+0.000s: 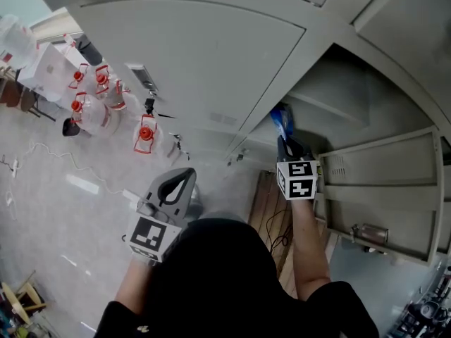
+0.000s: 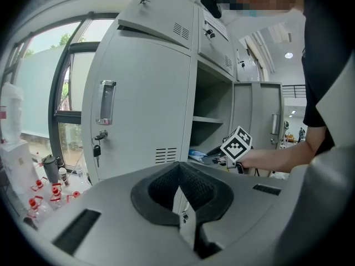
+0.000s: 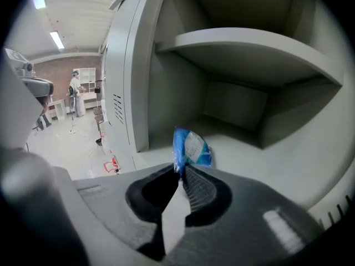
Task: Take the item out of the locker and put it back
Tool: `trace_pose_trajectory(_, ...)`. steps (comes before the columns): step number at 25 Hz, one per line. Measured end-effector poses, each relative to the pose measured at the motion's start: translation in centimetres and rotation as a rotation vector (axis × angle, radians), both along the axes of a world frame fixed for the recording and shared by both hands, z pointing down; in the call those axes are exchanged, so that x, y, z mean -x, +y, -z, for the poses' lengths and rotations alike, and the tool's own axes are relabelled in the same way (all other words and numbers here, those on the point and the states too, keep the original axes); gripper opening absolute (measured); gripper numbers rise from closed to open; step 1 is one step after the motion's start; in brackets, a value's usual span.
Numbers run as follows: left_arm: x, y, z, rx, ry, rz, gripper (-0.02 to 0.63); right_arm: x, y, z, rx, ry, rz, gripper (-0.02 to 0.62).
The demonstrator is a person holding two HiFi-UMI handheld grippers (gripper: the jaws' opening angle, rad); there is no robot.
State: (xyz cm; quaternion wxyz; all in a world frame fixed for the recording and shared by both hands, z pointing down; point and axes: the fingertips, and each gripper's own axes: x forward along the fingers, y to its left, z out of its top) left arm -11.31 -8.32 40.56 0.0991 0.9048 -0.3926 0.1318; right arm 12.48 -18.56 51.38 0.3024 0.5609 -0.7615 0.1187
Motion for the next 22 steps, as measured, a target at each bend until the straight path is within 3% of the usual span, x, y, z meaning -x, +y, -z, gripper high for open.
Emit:
trace_pose_trajectory(6, 0.5, -0.1, 0.1, 0.037, 0.019, 0.046, 0.009, -0.3, -1.7, -1.4, 0.015, 0.053, -0.001, 0.029)
trace_pose_trajectory(10, 1.0, -0.4, -0.4, -0.016, -0.016, 0.018, 0.009, -0.3, -2.8, -1.6, 0.014, 0.083, 0.004, 0.038)
trace_pose_trajectory(13, 0.8, -0.5, -0.1, 0.038, 0.018, 0.058, 0.009, -0.2, -3.6, -1.8, 0.02, 0.111, 0.012, 0.052)
trace_pose_trajectory(22, 1.4, -0.8, -0.7, -0.022, -0.031, 0.013, 0.009, 0.1, -5.8, -1.7, 0.022, 0.157, 0.038, 0.075)
